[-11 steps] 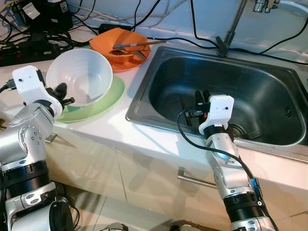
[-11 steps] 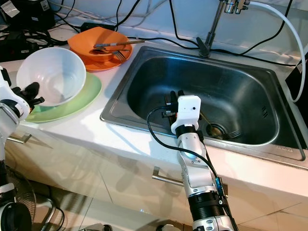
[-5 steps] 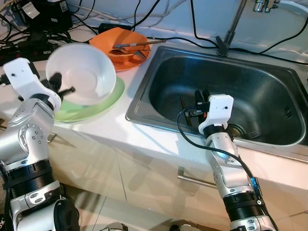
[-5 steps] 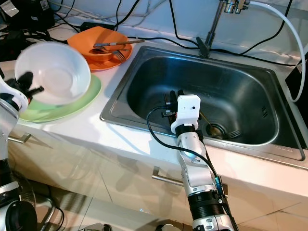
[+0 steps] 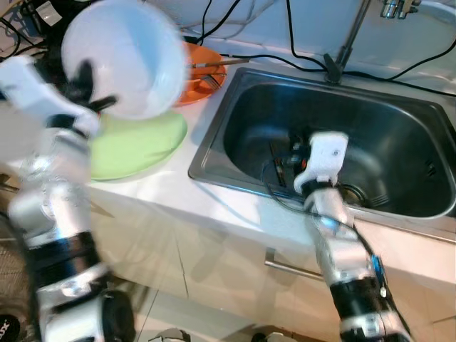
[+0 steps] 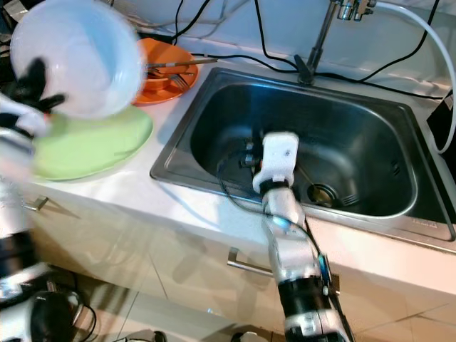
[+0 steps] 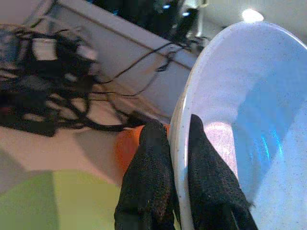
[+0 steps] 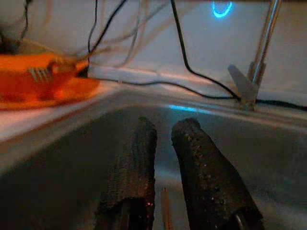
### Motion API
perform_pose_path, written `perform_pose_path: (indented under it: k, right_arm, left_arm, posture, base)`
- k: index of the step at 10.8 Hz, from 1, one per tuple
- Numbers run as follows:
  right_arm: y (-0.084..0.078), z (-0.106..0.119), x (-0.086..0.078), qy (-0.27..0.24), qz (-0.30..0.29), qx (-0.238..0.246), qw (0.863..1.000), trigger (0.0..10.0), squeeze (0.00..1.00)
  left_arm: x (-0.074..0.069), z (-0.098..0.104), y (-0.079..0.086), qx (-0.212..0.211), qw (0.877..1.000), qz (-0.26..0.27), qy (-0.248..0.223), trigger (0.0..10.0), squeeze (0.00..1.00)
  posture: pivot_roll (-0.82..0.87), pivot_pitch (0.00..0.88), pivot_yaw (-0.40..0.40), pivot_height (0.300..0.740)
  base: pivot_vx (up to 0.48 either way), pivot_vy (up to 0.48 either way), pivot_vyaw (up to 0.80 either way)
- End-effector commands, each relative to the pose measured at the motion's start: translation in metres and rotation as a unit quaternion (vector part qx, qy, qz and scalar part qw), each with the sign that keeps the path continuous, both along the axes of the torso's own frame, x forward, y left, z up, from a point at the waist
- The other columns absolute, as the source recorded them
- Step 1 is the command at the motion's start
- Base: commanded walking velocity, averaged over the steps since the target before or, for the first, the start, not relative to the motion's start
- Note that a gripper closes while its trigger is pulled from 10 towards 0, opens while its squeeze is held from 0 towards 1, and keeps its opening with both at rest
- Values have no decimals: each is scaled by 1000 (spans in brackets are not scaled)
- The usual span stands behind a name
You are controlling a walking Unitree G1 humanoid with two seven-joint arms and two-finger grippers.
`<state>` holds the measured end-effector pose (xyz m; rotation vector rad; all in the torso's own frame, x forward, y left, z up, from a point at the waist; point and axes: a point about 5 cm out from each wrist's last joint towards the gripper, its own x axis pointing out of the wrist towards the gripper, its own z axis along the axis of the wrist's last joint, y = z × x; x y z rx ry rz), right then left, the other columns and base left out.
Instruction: Kitchen organization
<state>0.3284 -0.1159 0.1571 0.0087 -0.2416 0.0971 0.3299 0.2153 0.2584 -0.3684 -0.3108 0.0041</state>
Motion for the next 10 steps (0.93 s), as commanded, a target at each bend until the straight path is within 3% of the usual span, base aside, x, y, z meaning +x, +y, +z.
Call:
perform_pose_path:
  k: [1,3,6,7,9,10]
  right_arm:
    - [-1,7,2,-4,4,16,1000,10000,1000]
    - [2,28,5,-23,28,68,997,10000,1000]
    - [0,37,4,-21,52,120,991,10000,1000]
    - [-1,38,3,-11,62,145,987,10000,0]
    - [-5,39,0,-2,74,194,978,10000,0]
    - [-6,39,0,-4,73,197,978,10000,0]
  left_arm:
    - [2,5,-15,30,999,-22,-17,10000,0]
    - [7,-8,-50,51,996,-71,-11,10000,0]
    - [10,-13,-85,93,989,-109,-21,10000,0]
    - [9,-16,-97,104,987,-124,-22,10000,0]
    - [9,-19,-104,118,985,-120,-21,10000,0]
    - [10,-18,-101,120,987,-107,-25,10000,0]
  posture:
    - [65,24,-34,740]
    - [55,17,-28,740]
    - [43,23,-22,740]
    - [37,32,-21,740]
    - [33,45,-19,740]
    - [30,50,-17,740]
  base:
    - [0,0,0]
    - [0,0,0]
    - [0,0,0]
    - [0,0,0]
    - [0,0,0]
    - [0,0,0]
